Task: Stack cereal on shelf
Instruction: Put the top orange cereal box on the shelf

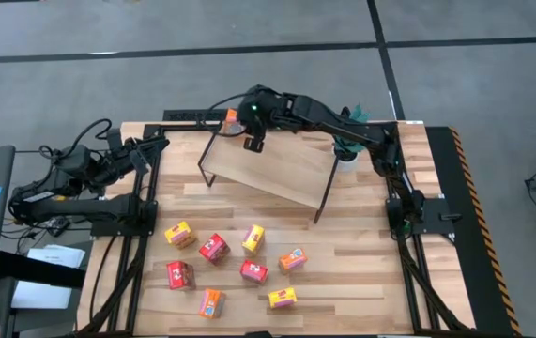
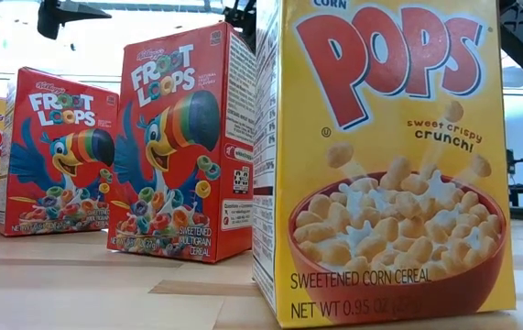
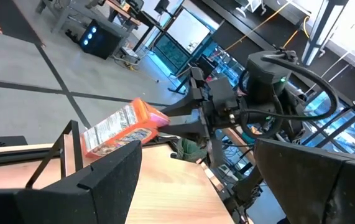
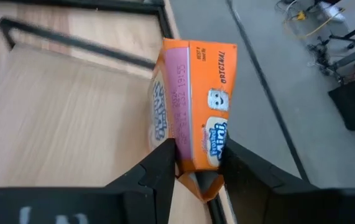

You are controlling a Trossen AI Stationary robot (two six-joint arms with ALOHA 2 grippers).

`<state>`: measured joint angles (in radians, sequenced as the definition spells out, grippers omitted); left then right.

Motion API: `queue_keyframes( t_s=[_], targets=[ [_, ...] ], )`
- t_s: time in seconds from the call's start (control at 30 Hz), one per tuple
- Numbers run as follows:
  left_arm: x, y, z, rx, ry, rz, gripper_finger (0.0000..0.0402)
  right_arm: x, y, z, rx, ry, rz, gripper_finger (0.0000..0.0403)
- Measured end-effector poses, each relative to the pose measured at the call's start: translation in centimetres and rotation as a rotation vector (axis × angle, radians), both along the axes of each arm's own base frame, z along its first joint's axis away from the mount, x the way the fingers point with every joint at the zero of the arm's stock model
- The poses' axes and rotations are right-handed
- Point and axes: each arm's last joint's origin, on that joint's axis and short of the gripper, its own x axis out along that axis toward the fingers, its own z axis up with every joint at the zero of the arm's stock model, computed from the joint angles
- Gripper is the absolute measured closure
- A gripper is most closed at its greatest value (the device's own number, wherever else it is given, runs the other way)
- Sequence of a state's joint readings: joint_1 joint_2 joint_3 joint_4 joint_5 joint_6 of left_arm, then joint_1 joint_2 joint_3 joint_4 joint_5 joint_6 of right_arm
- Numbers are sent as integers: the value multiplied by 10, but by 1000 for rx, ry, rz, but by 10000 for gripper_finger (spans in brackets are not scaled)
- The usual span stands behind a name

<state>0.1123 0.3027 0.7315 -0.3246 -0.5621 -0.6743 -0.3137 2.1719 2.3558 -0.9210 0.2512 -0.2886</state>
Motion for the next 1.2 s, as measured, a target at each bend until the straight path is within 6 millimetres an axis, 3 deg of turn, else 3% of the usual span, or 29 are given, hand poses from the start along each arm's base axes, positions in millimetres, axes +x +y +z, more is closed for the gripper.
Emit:
queue_keyframes(
  t_s=[0.6,1.2],
  targets=[
    [0,0,0,0,-1,2,101,0,3,0,-23,25,17,214],
    [0,0,0,9,7,4,101,-13,6,18,-1,-11,28,238]
  ],
)
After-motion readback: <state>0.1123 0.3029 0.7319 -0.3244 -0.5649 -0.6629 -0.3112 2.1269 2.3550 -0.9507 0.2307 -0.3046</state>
